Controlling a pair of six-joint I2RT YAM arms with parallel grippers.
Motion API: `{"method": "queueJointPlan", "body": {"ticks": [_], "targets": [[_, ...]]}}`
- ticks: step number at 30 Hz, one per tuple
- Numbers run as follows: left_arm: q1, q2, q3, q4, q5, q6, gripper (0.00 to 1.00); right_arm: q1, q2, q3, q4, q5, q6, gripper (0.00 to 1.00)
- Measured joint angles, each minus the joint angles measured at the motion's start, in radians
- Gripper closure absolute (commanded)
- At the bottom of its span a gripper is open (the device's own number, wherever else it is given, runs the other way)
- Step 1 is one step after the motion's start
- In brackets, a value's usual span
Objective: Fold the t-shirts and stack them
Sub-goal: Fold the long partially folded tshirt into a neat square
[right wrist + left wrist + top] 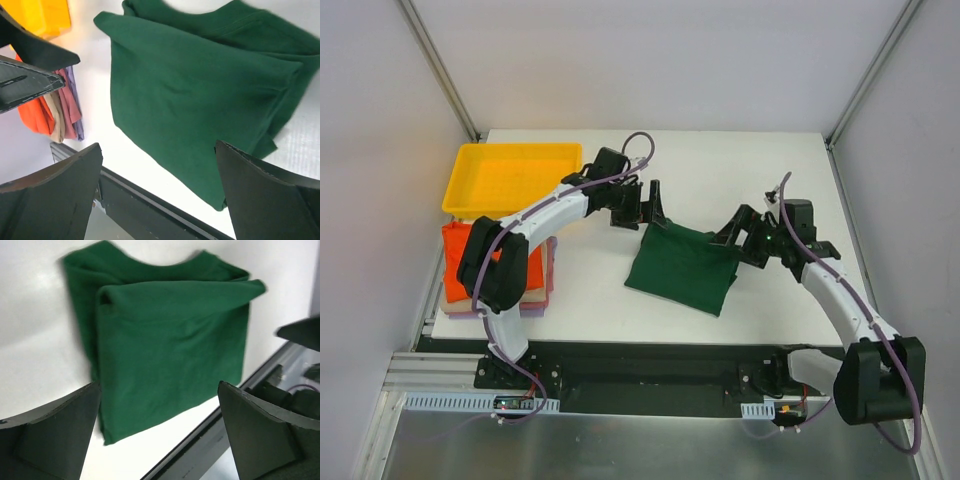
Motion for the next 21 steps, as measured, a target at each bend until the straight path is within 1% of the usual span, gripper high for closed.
{"method": "queueJointPlan", "body": {"ticks": [4, 8, 12, 16, 21], "targets": [[-0.008, 0.024, 0.026, 0.064, 0.109, -0.022, 0.01, 0.032, 0.051, -0.003, 0.044, -0.016, 0.017, 0.04], [-0.018, 0.124, 0.113, 0.107, 0.165, -0.046, 0.01, 0.032, 0.158, 0.013, 0.068, -0.009, 0.015, 0.04], [-0.018, 0.244, 0.192, 0.116, 0.181, -0.071, 0.01, 0.032, 0.264, 0.048, 0.080, 0.016, 0.002, 0.04], [-0.018, 0.369, 0.283, 0.119, 0.150, -0.099, 0.01, 0.027, 0.372, 0.112, 0.099, 0.050, -0.024, 0.04], [-0.017, 0.428, 0.309, 0.123, 0.125, -0.134, 0.01, 0.018, 0.498, 0.159, 0.123, 0.090, -0.049, 0.04]]}}
